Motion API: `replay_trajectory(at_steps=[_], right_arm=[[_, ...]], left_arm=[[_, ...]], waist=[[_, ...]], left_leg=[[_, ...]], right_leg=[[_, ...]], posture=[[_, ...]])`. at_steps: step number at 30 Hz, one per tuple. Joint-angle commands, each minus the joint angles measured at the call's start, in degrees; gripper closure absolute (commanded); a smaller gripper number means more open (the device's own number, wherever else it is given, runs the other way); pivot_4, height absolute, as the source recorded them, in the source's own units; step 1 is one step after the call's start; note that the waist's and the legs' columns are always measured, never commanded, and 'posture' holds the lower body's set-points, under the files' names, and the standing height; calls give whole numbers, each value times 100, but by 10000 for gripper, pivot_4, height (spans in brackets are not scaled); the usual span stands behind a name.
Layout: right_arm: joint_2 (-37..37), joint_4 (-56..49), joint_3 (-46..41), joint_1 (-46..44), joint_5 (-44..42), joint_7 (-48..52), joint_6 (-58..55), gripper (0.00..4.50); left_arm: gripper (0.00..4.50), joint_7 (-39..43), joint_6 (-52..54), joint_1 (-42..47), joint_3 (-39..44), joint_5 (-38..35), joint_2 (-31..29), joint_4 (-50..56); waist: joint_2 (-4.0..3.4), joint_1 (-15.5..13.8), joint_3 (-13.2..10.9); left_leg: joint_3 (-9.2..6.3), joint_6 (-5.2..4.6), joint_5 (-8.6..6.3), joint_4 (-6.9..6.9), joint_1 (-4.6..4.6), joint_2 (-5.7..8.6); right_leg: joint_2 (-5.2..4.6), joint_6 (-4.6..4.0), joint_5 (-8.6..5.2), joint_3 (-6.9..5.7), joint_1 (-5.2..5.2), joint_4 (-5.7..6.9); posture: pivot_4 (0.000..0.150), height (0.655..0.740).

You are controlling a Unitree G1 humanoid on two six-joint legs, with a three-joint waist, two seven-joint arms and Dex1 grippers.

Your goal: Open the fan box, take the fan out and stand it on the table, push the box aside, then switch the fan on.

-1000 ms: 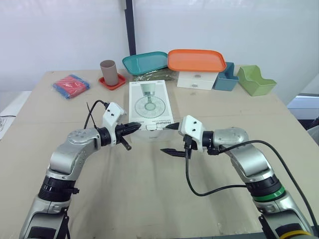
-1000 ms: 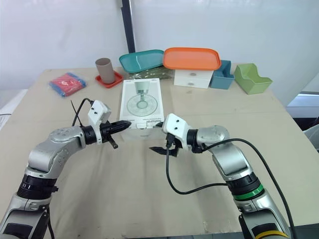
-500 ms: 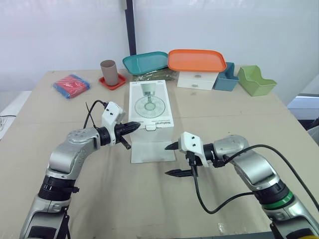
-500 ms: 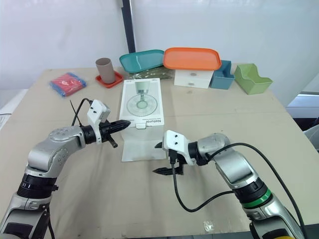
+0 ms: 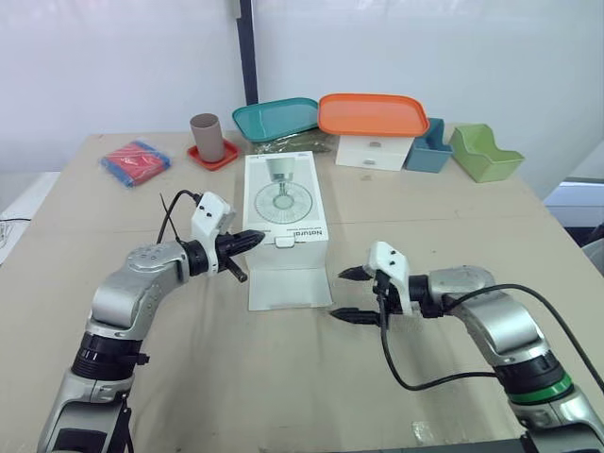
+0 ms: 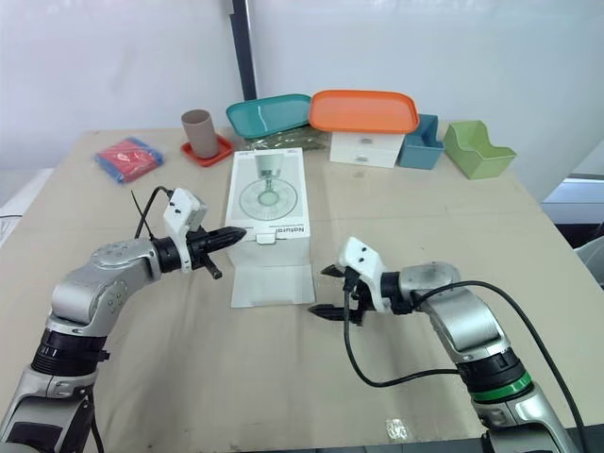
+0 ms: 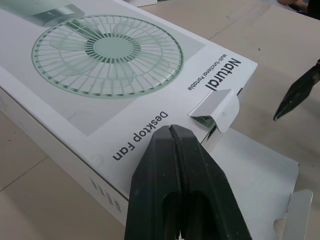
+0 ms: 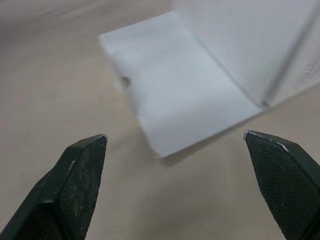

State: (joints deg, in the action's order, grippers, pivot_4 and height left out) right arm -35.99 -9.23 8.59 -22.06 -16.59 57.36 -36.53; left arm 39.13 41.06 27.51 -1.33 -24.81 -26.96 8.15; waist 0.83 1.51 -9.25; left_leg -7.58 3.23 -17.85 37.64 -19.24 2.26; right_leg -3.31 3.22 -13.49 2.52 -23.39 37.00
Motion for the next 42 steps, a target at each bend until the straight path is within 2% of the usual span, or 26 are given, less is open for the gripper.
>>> replay_trajectory(at_steps=[1,8,23,32,42], right_arm=[[264,-13,-230,-112,-208,-302,-87,0],[646,56,-128,-176,-242,-589,-116,0],[754,636,-5,-402,137,-755,557,0],[717,-71,217,-214,-315,-327,7,0],[366,-418,-2,-90,-661,-134,-221,0]], left_arm=[[44655,-27,109,20,106,-72,-8,-22],[44655,-51,211,85,202,-244,50,13],[44655,-107,211,16,128,-193,51,80],[44655,-129,227,-22,135,-202,38,122],[44655,-123,206,-19,133,-213,20,148]], waist=[[0,-3,0],[2,-11,-1],[2,-9,-1],[1,-7,-1],[3,-9,-2]], left_leg=[[0,0,0,0,0,0],[-8,16,9,0,-6,4],[-7,16,9,0,-6,4],[-8,16,9,0,-5,3],[-10,14,7,0,-6,5]], right_leg=[[0,0,0,0,0,0],[-1,1,0,-2,-2,-1],[-1,0,0,-1,-2,-1],[0,1,0,-2,-2,-1],[-2,1,-1,-2,0,-2]], posture=[[1500,7400],[1500,7400],[1500,7400],[1500,7400],[1500,7400]])
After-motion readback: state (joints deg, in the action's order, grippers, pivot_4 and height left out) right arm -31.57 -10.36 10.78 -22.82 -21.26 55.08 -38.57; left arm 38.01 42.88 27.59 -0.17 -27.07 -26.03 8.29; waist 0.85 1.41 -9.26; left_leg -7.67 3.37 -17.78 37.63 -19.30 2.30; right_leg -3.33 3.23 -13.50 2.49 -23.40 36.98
